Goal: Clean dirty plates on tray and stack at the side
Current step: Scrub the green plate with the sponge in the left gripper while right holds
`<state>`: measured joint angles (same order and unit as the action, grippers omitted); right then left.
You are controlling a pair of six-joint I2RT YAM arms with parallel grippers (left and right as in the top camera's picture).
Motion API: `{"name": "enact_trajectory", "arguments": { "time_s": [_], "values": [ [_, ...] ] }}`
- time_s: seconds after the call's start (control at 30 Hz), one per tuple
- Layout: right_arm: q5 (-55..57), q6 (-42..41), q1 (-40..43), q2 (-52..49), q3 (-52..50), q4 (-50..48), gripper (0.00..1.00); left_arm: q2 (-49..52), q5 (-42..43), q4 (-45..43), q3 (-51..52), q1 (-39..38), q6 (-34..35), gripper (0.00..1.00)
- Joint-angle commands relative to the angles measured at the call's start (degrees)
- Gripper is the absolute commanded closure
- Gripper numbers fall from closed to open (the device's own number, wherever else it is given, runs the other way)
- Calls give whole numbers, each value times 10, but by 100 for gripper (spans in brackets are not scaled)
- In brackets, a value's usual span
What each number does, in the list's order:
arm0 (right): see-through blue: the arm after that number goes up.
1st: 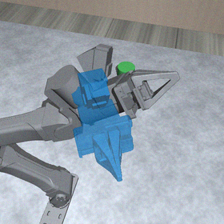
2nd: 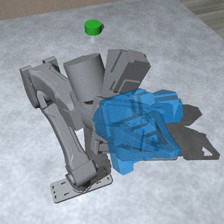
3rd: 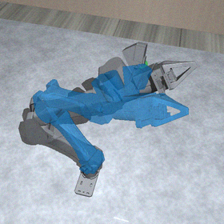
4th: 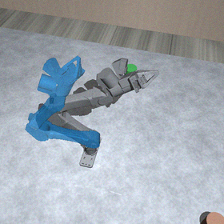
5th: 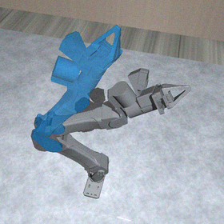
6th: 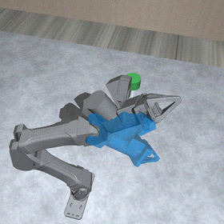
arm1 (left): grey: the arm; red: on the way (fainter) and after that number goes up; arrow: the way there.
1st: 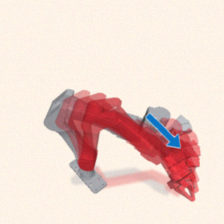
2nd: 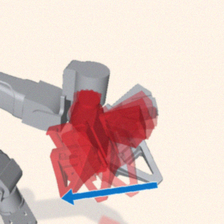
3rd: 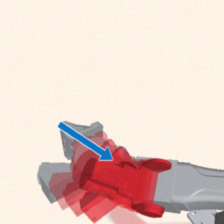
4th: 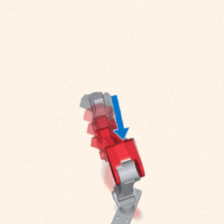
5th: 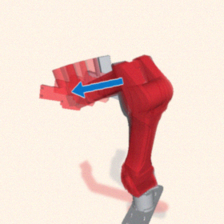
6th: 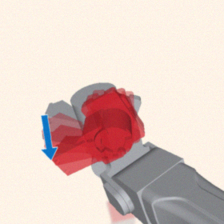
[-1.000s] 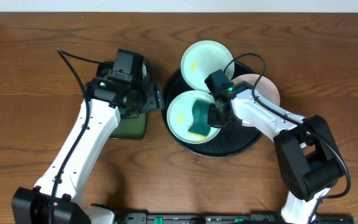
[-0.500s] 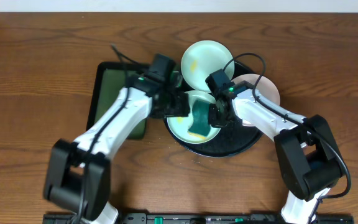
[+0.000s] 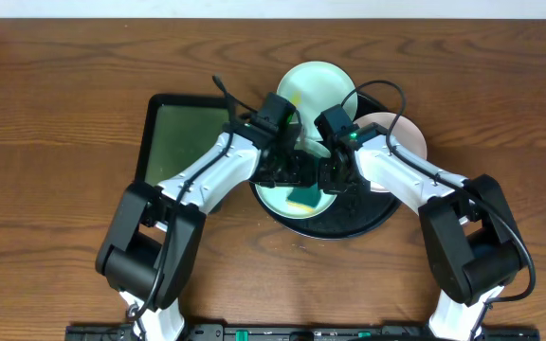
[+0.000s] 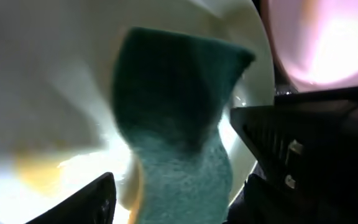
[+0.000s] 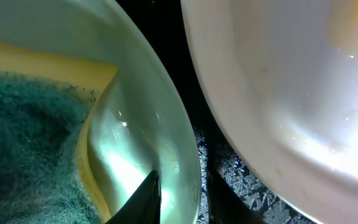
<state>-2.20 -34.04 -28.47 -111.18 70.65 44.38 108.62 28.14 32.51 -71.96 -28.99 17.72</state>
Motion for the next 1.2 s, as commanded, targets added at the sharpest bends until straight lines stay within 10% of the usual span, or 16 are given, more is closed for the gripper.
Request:
{"name": "enact_trajectory", "arguments": {
  "time_s": [0.0, 0.53, 1.17],
  "values": [
    [2, 5, 5, -10, -9, -3, 78, 4, -44, -1, -3, -17, 10, 34],
    [2, 5, 6, -10, -9, -1, 78, 27, -83, -29, -3, -43, 40, 40],
    [2, 10, 6, -10, -9, 2, 82, 29, -216, -26, 11, -56, 74, 78]
  ]
}}
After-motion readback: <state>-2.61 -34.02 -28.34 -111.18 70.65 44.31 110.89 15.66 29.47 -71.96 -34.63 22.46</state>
